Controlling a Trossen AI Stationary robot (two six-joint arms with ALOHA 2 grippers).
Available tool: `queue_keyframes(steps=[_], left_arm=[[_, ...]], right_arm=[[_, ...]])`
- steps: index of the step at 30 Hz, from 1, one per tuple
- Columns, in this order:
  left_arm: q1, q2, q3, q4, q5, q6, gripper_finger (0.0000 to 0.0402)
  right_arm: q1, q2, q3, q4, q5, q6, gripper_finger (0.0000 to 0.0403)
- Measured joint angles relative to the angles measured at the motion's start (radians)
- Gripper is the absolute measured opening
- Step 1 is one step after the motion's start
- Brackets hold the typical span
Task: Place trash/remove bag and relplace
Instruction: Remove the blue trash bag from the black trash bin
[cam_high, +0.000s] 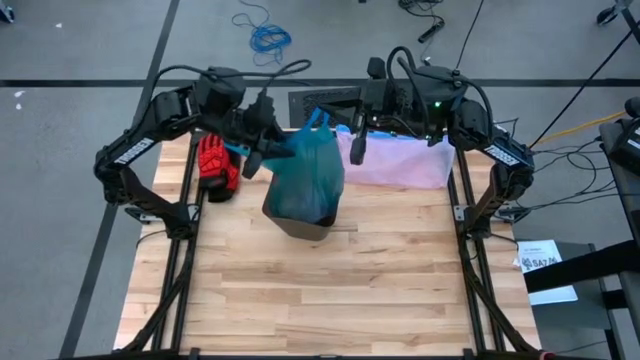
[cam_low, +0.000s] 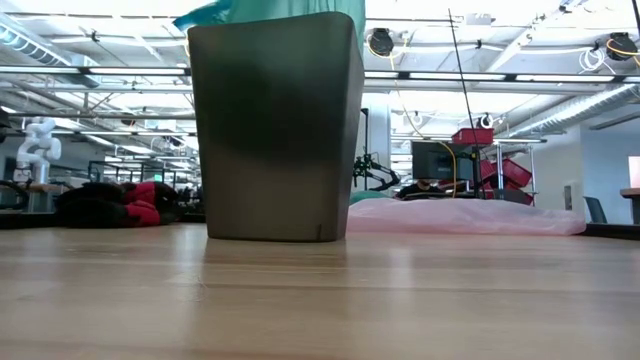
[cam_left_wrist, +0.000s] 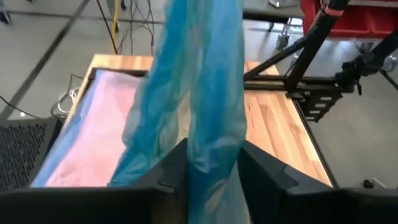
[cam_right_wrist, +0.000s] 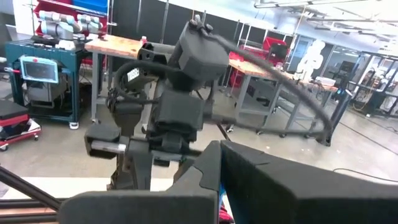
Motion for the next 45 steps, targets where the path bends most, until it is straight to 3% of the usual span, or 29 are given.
queue_keyframes(steps=[8,16,24,40,45], left_arm=[[0.004,-0.013,0.116,0.011,-0.03,0.002,0.0164],[0.004,0.014,0.127,0.028,-0.027,0.028,0.0191],[0.005,0.032,0.127,0.271,0.076,-0.024,0.0212],[0.004,0.104,0.126,0.316,0.144,-0.132,0.0211],[0.003,0.111,0.126,0.36,0.142,-0.199,0.0162]], right_arm=[[0.0,0.001,0.0,0.002,-0.013,0.0,0.0],[0.001,0.001,0.0,0.039,-0.085,0.022,0.0],[0.002,0.002,-0.001,0.015,-0.158,0.074,0.0],[0.002,0.033,-0.002,0.045,-0.184,0.105,0.0],[0.002,0.037,-0.002,0.045,-0.184,0.117,0.0]])
